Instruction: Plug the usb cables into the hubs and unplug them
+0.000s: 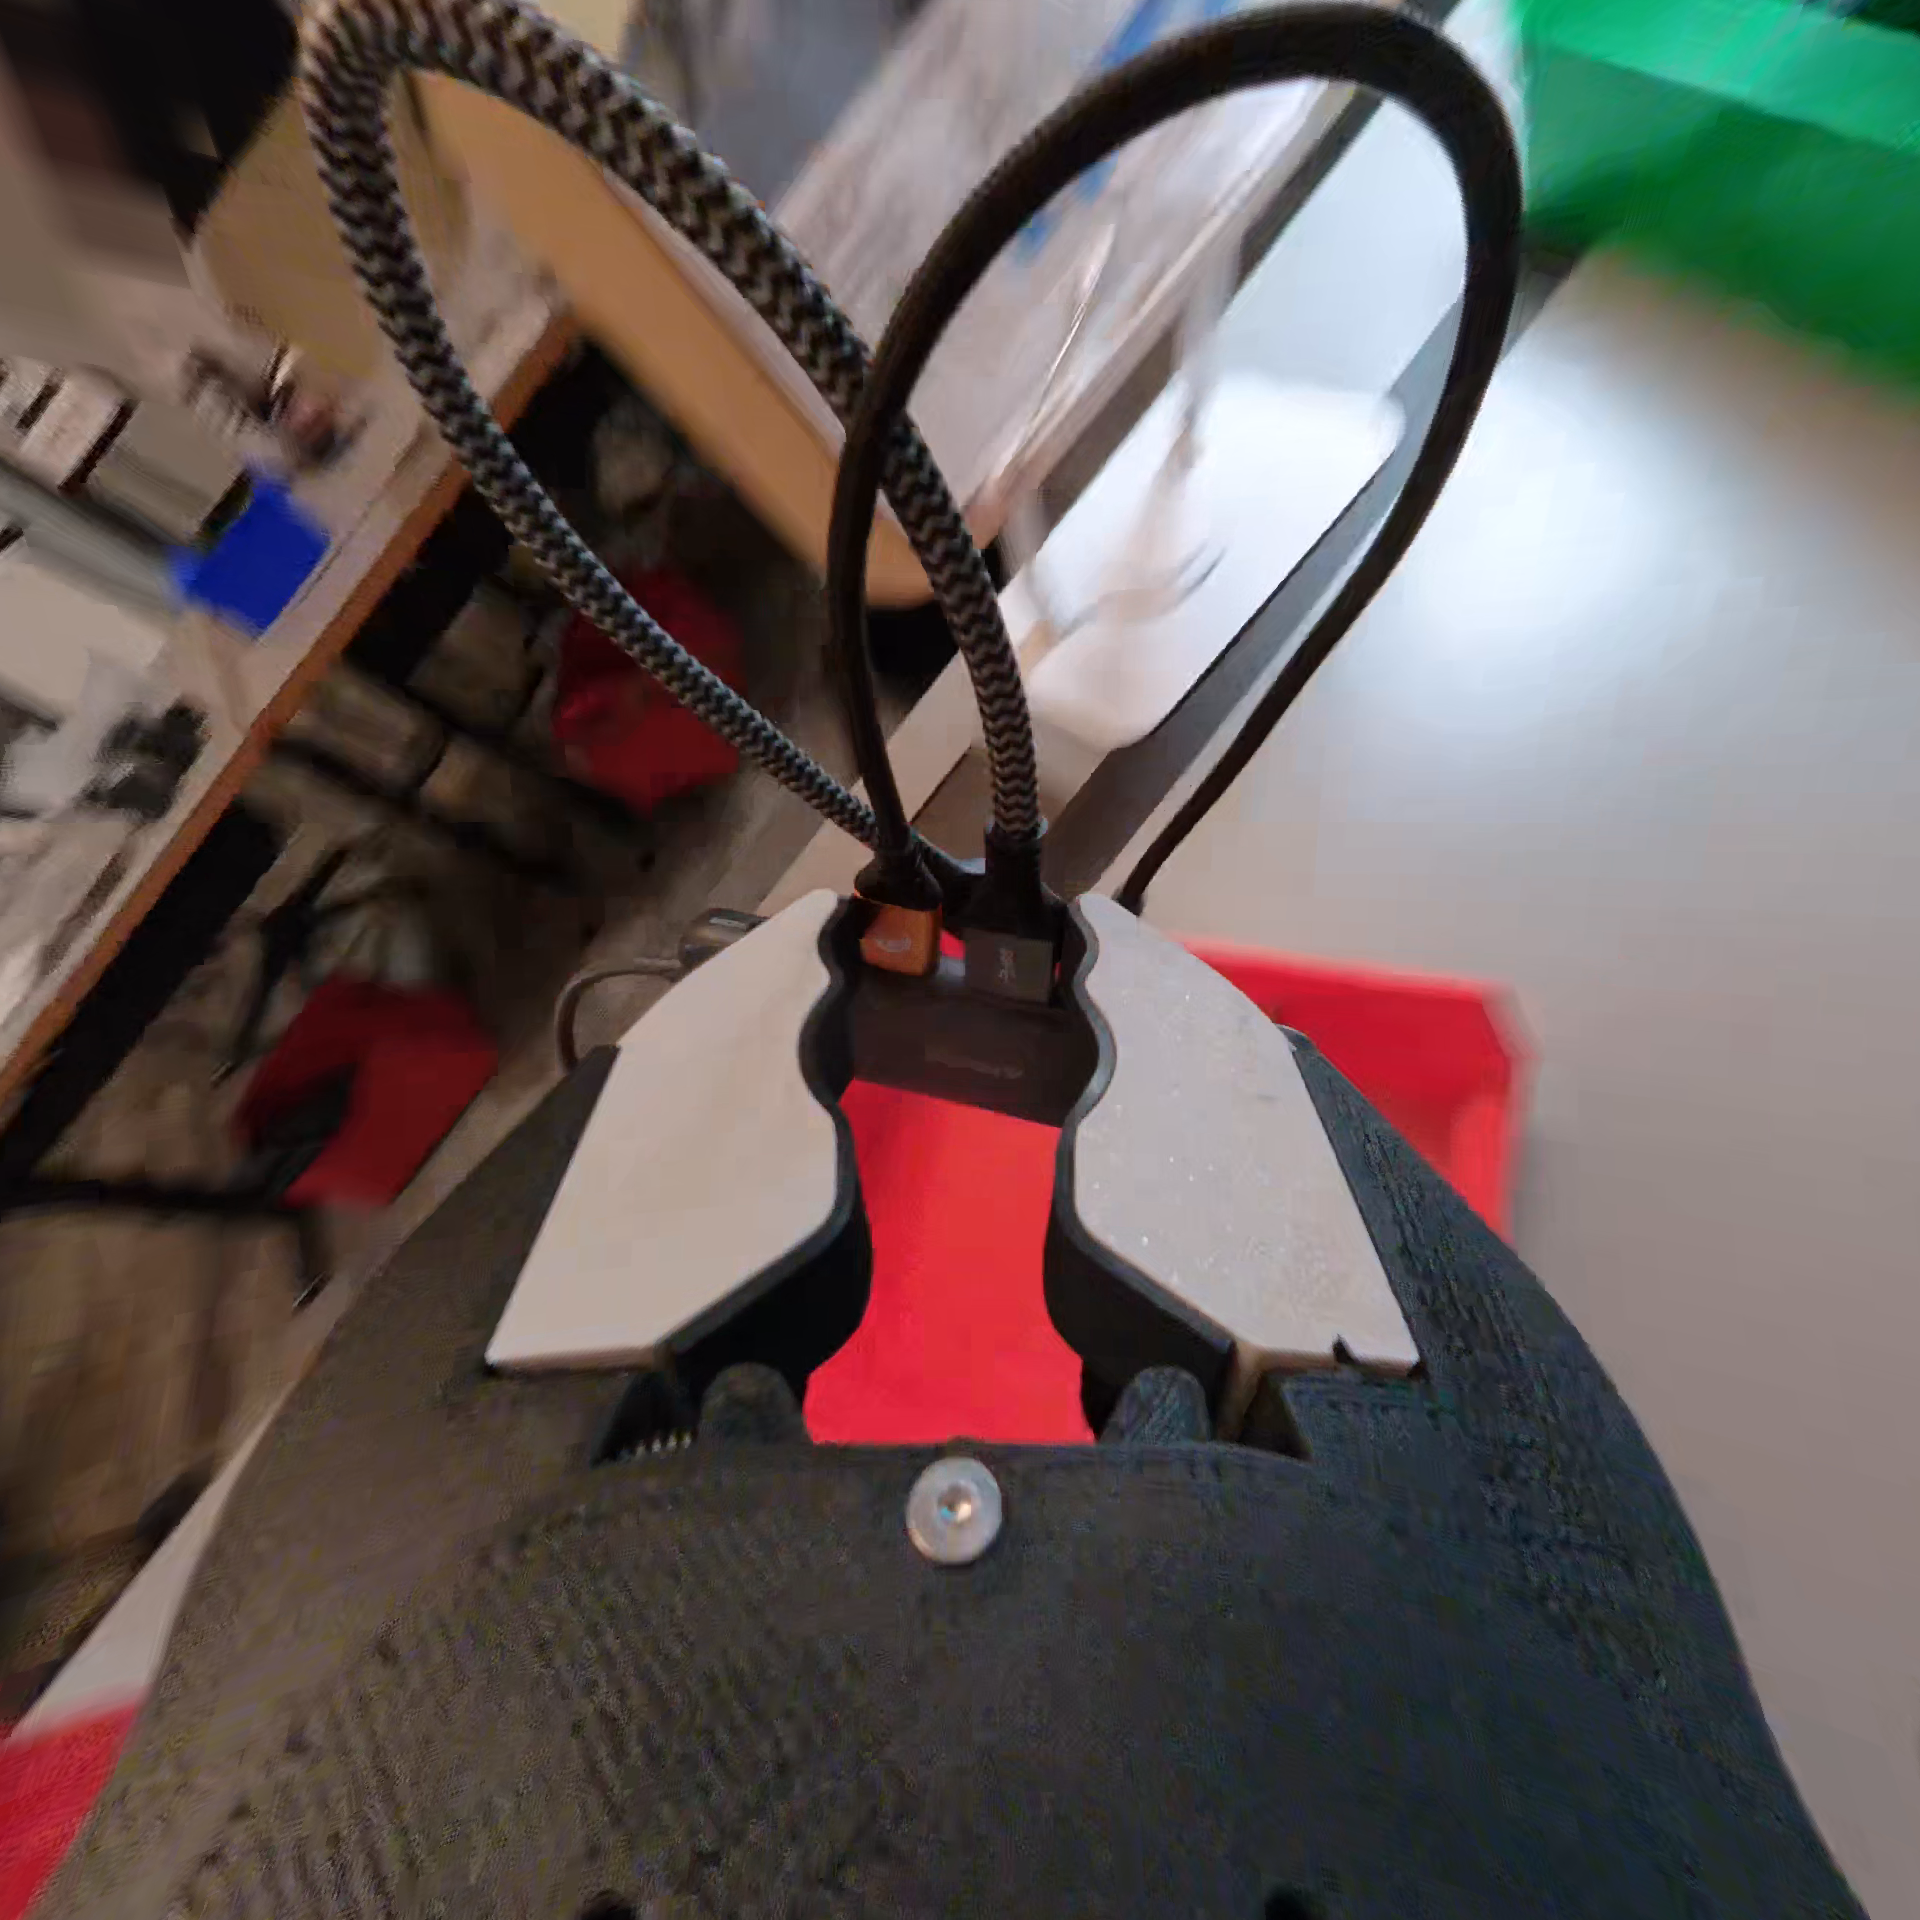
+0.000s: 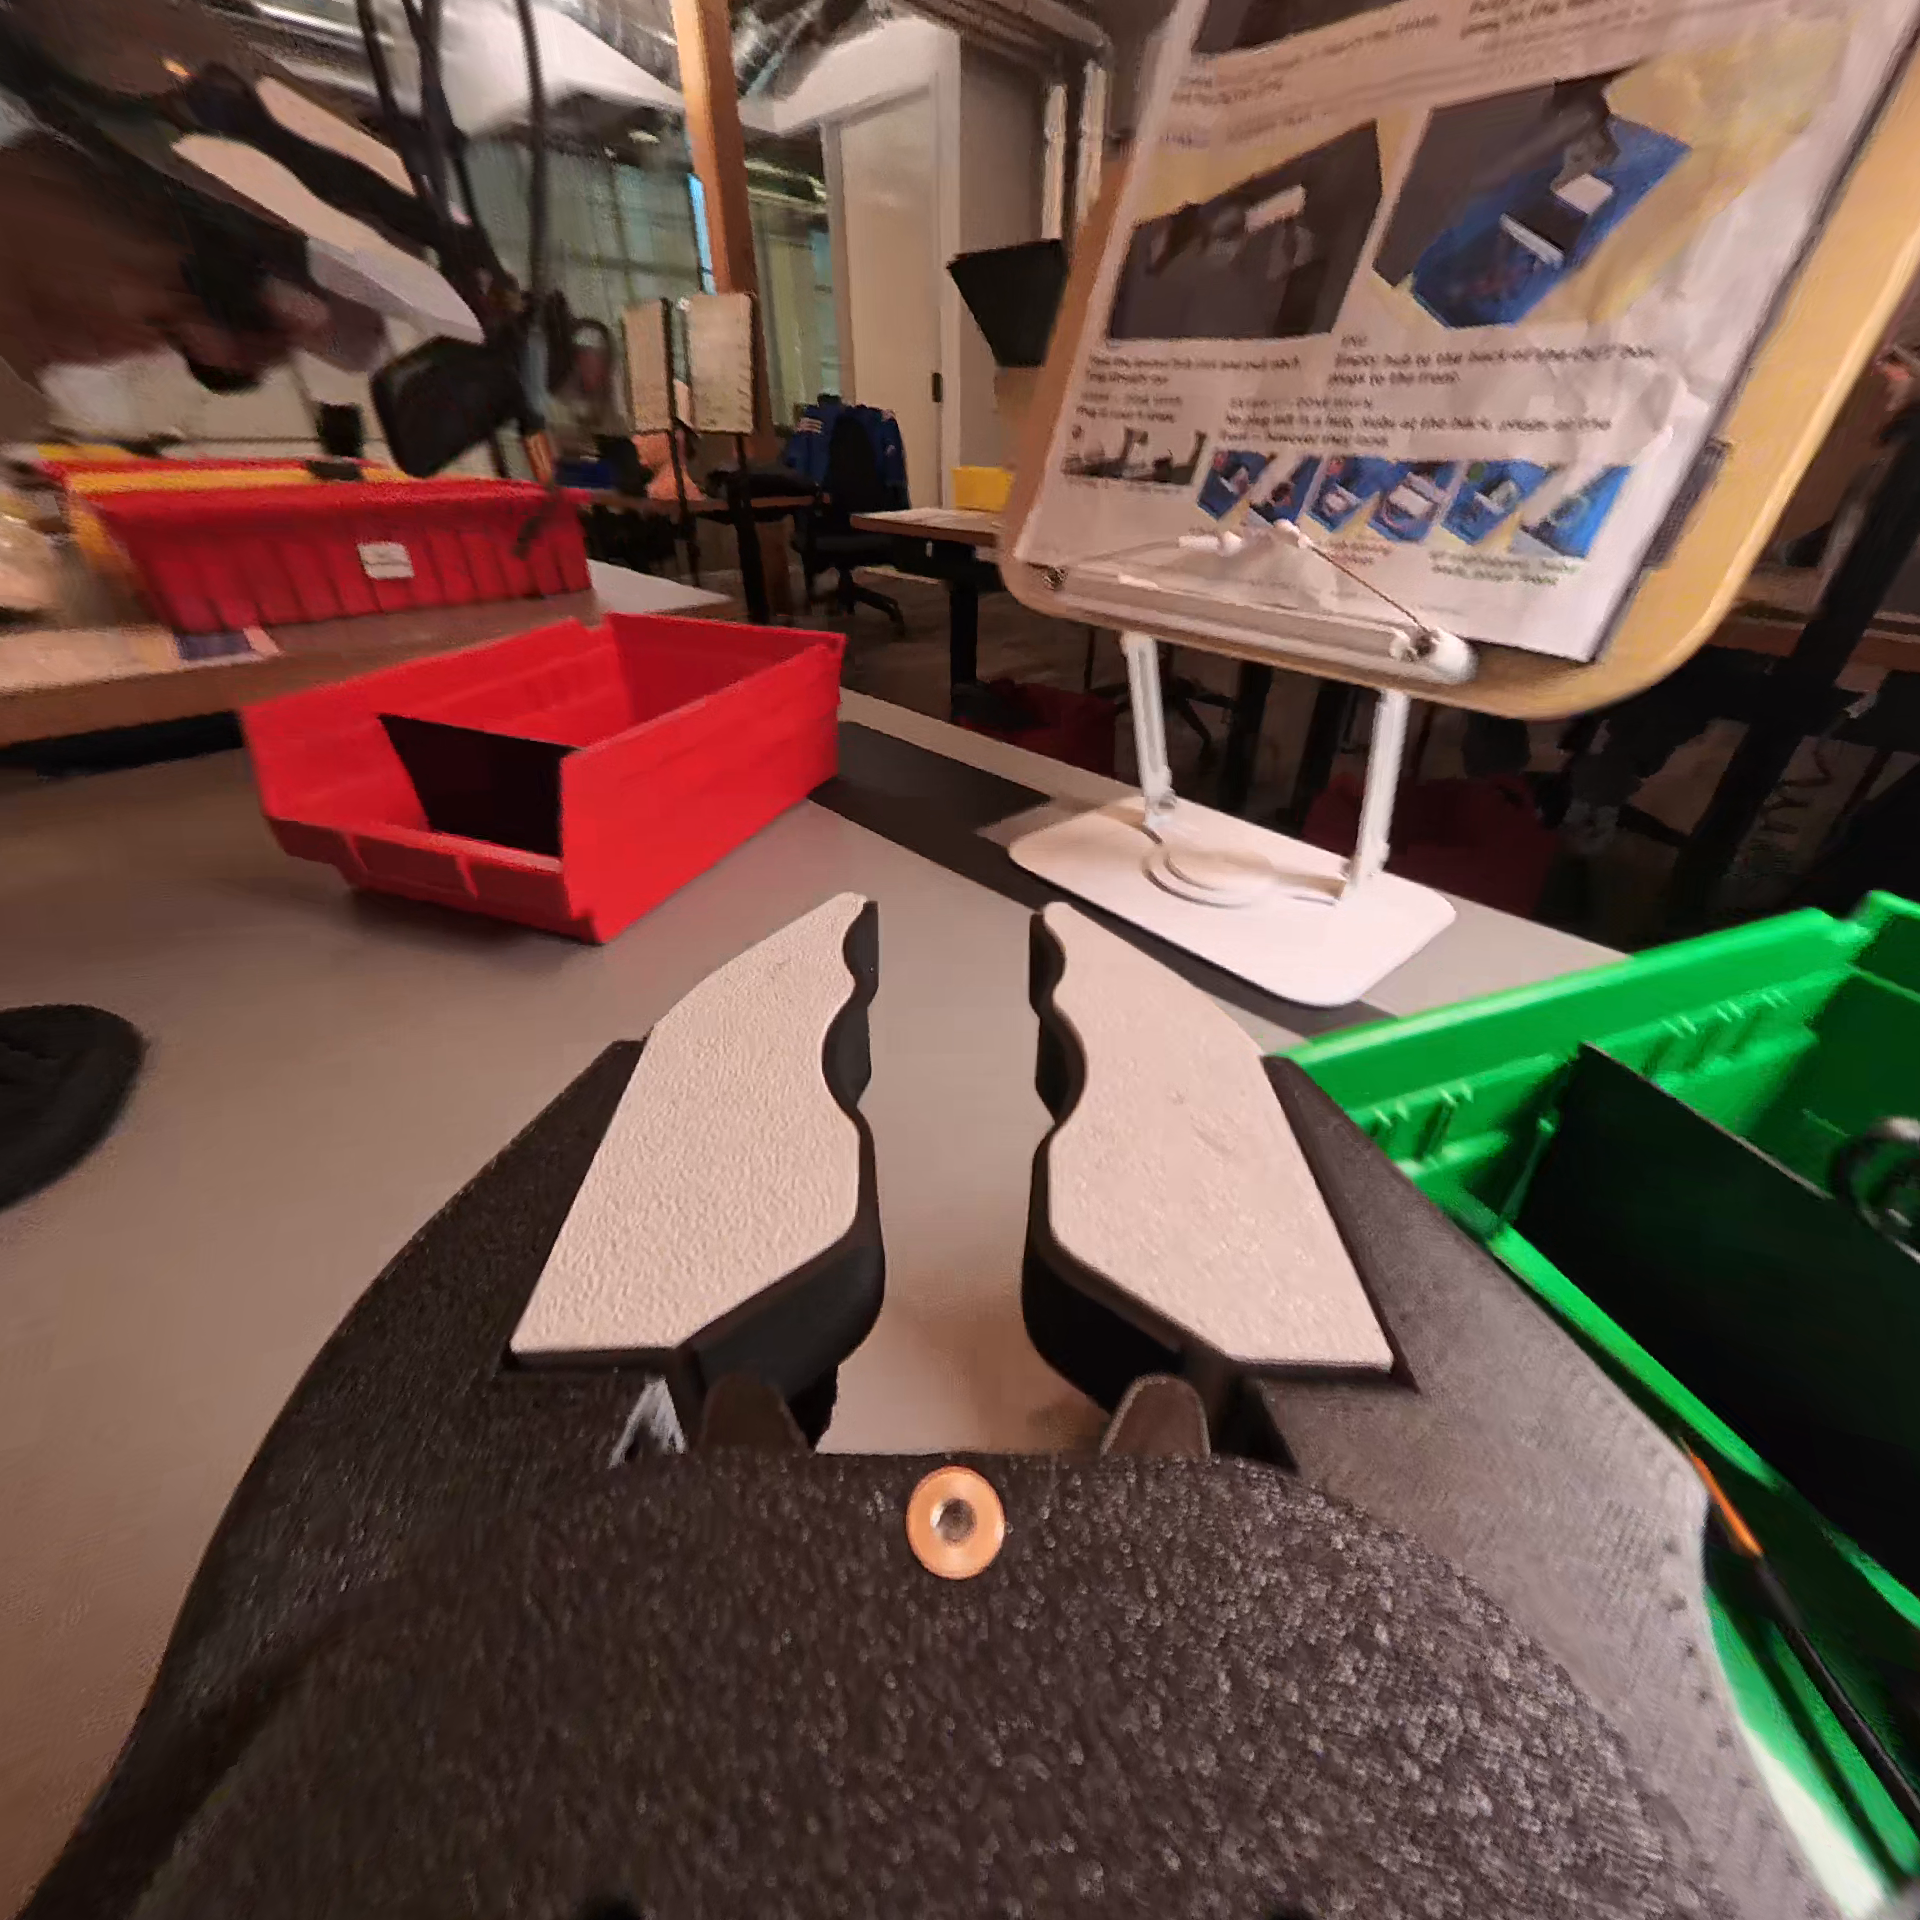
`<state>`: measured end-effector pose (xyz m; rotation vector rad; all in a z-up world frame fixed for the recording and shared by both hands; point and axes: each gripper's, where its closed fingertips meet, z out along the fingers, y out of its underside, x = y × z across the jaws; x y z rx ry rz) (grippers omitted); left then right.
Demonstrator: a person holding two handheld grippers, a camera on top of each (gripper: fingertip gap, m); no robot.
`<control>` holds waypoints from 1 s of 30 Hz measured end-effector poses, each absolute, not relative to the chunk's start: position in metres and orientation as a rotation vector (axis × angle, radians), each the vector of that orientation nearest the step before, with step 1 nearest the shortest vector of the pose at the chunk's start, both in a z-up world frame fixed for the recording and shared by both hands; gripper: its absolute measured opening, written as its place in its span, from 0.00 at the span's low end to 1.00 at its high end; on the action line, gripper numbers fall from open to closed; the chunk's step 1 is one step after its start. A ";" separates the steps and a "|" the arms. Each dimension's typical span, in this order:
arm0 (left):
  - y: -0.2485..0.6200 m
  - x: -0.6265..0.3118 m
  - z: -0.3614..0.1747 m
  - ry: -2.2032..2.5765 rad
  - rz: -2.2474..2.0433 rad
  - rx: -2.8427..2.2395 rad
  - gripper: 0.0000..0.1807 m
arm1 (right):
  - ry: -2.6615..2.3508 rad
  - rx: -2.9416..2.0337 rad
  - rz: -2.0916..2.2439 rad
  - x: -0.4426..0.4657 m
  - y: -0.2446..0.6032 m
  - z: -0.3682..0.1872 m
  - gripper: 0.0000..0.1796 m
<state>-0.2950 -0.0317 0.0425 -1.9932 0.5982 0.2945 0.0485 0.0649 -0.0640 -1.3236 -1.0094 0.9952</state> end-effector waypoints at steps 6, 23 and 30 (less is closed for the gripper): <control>-0.063 -0.137 0.083 0.677 -0.480 -1.532 0.21 | -1.160 -1.160 1.290 0.005 0.006 0.014 0.20; -0.134 0.011 0.011 1.155 -1.508 -1.282 0.21 | -1.898 -0.824 1.411 -0.003 -0.110 -0.028 0.22; -0.112 -0.012 0.041 0.890 -1.529 -1.201 0.19 | -1.741 -0.822 1.778 -0.007 -0.122 -0.011 0.07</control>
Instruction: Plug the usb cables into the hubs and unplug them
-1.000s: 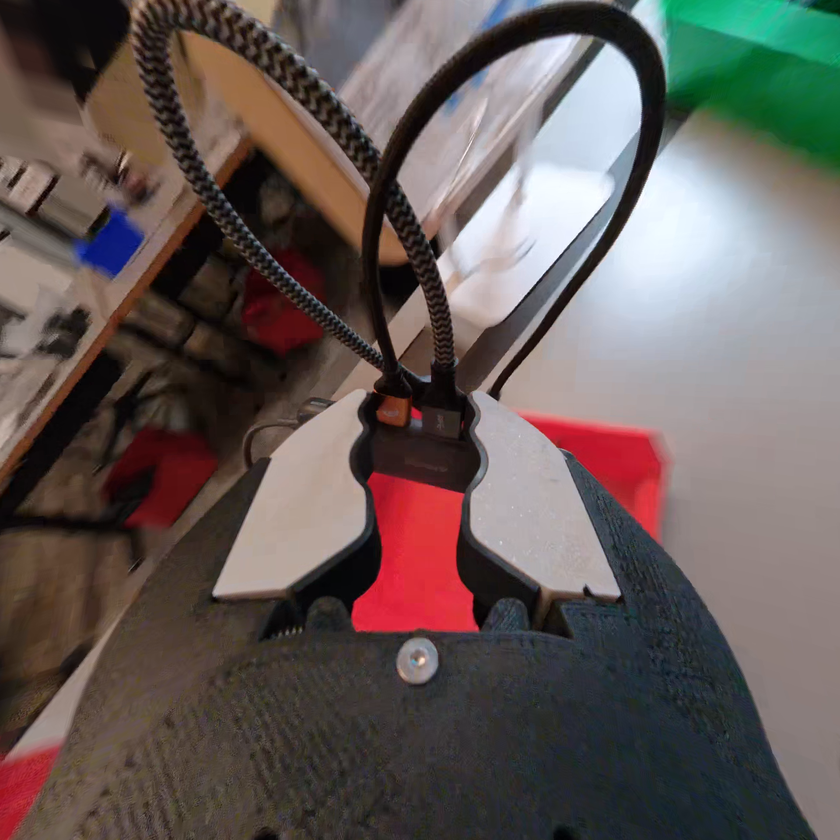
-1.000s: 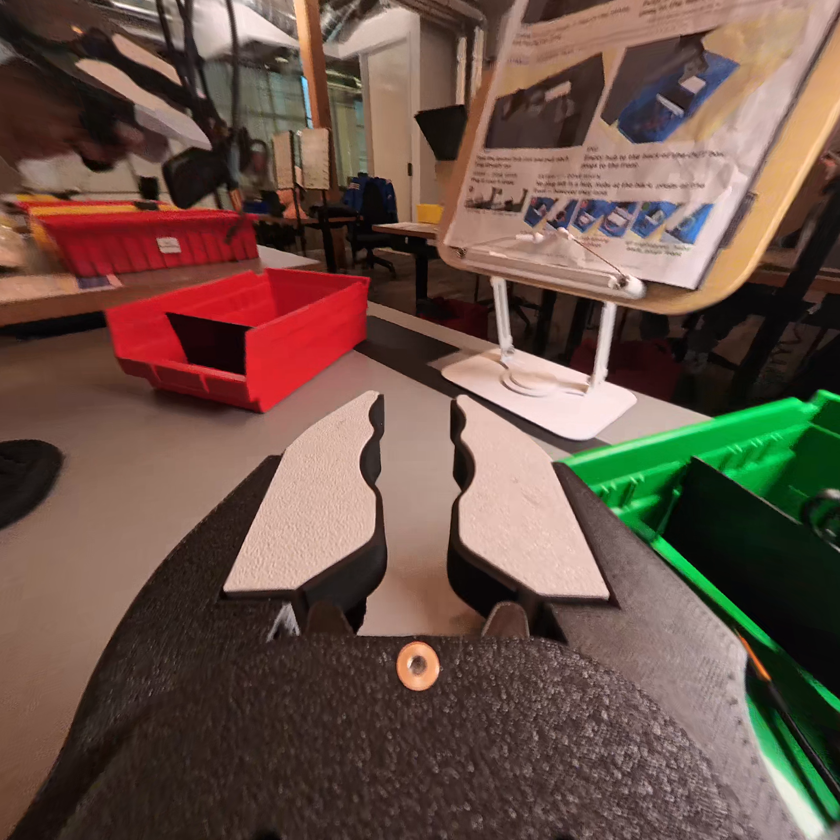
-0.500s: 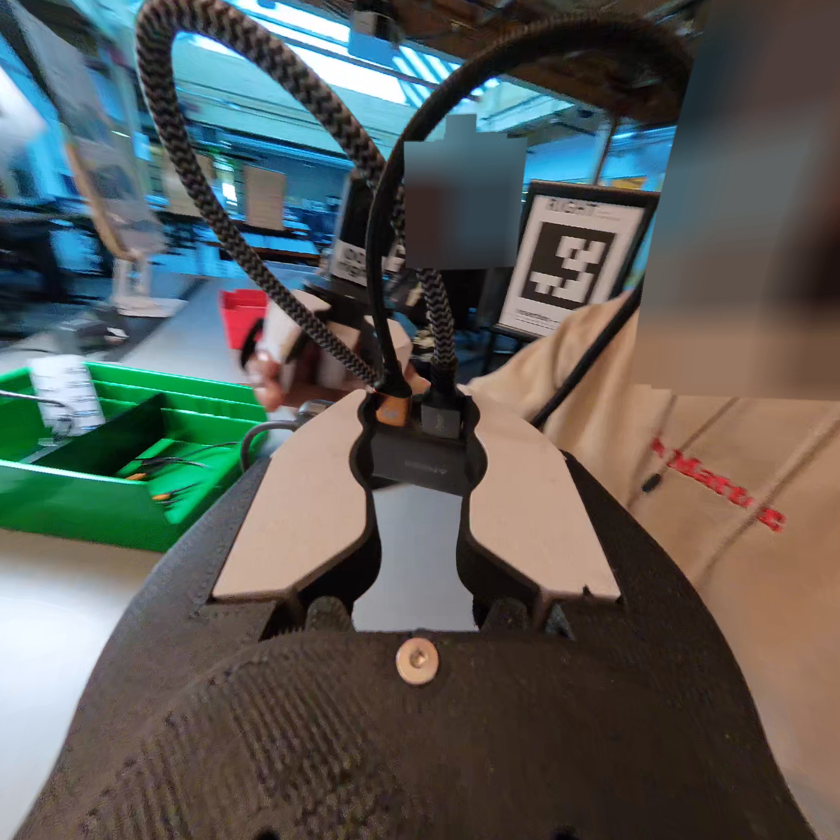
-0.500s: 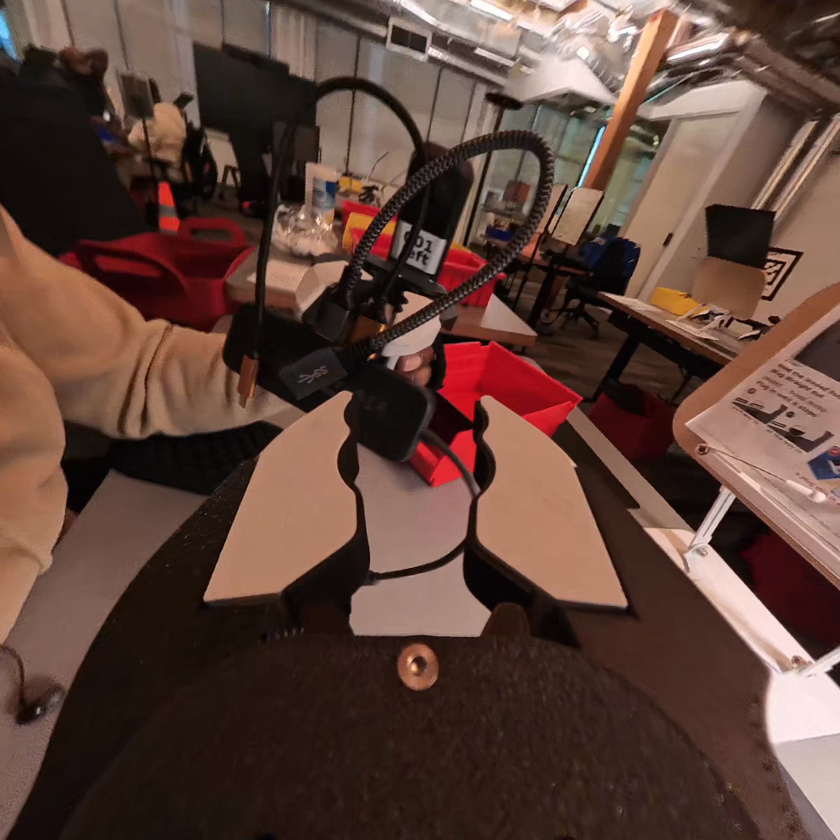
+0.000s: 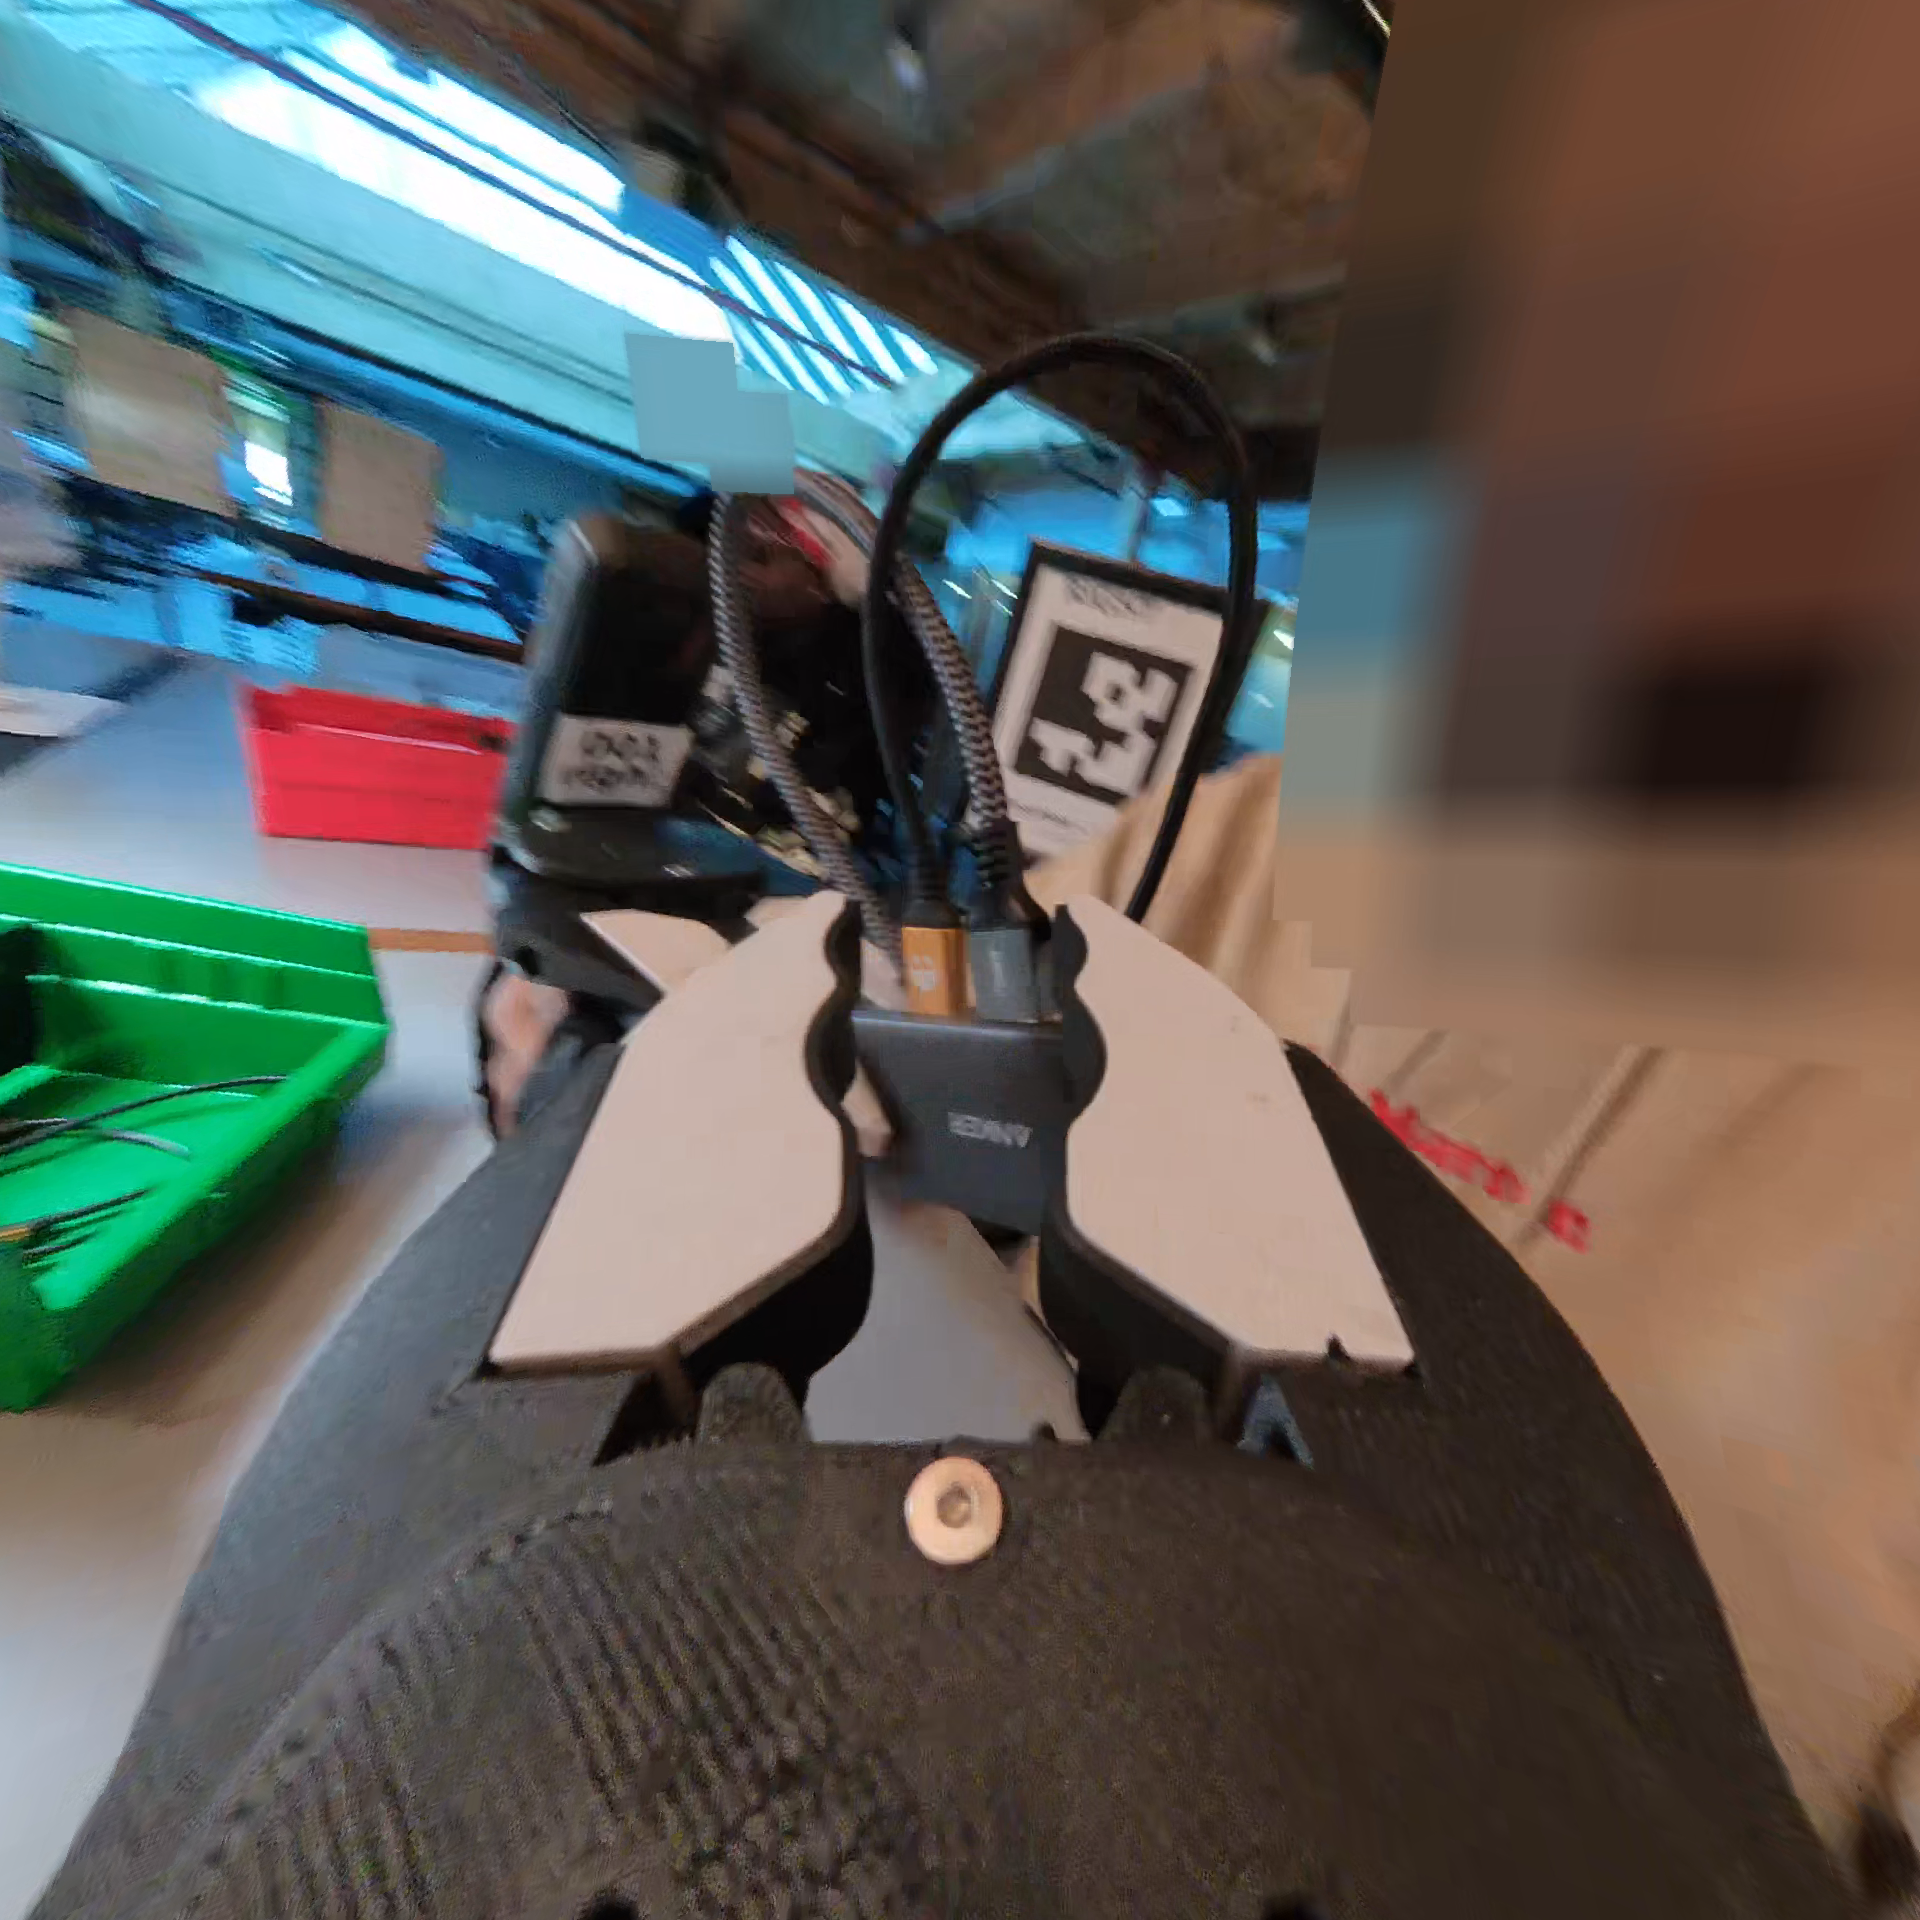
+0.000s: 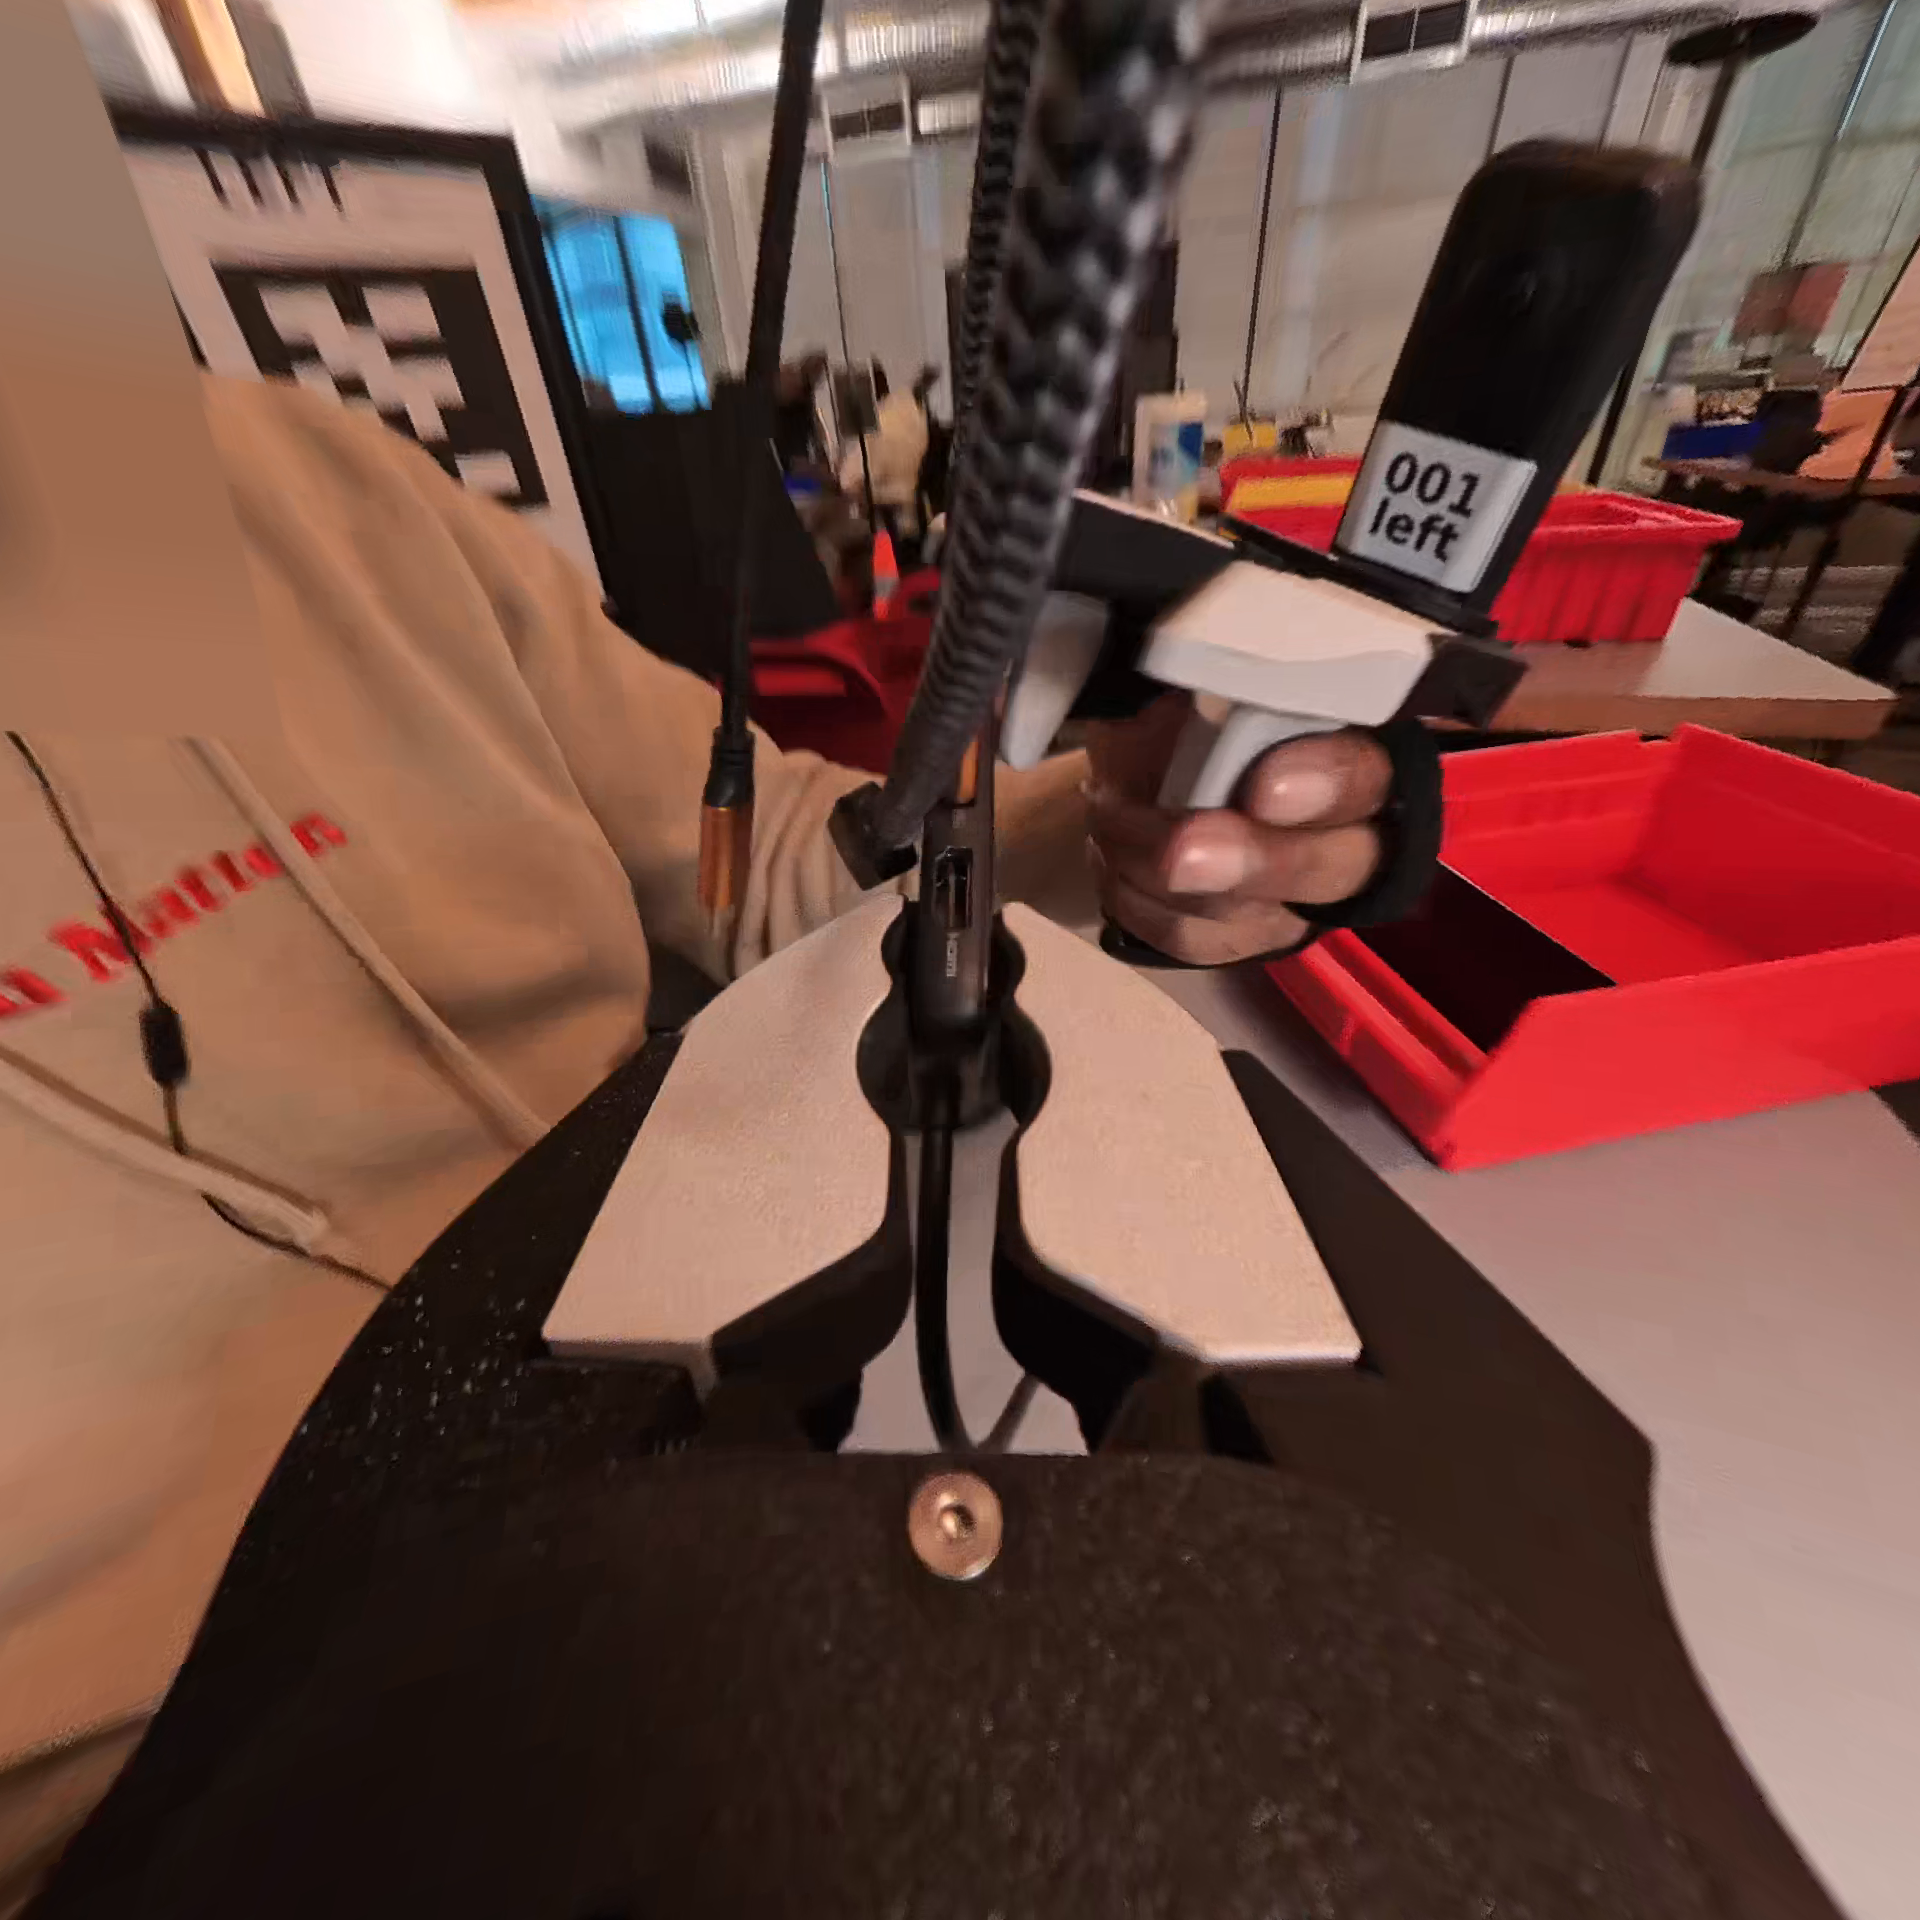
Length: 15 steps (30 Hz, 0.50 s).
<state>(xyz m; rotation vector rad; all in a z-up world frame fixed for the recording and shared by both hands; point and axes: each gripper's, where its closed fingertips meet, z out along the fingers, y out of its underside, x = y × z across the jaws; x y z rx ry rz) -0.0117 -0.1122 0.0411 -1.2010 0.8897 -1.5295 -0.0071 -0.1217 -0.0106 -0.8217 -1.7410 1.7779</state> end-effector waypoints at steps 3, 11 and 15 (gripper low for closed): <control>-0.089 -0.035 0.054 0.688 -1.447 -1.184 0.21 | -1.617 -0.822 1.898 -0.008 -0.114 0.001 0.07; -0.062 -0.063 0.041 0.561 -1.276 -1.246 0.19 | -1.124 -0.882 2.013 0.000 -0.052 0.042 0.07; -0.057 -0.034 0.033 0.600 -1.176 -1.291 0.21 | -1.071 -0.935 2.026 -0.007 -0.045 0.034 0.07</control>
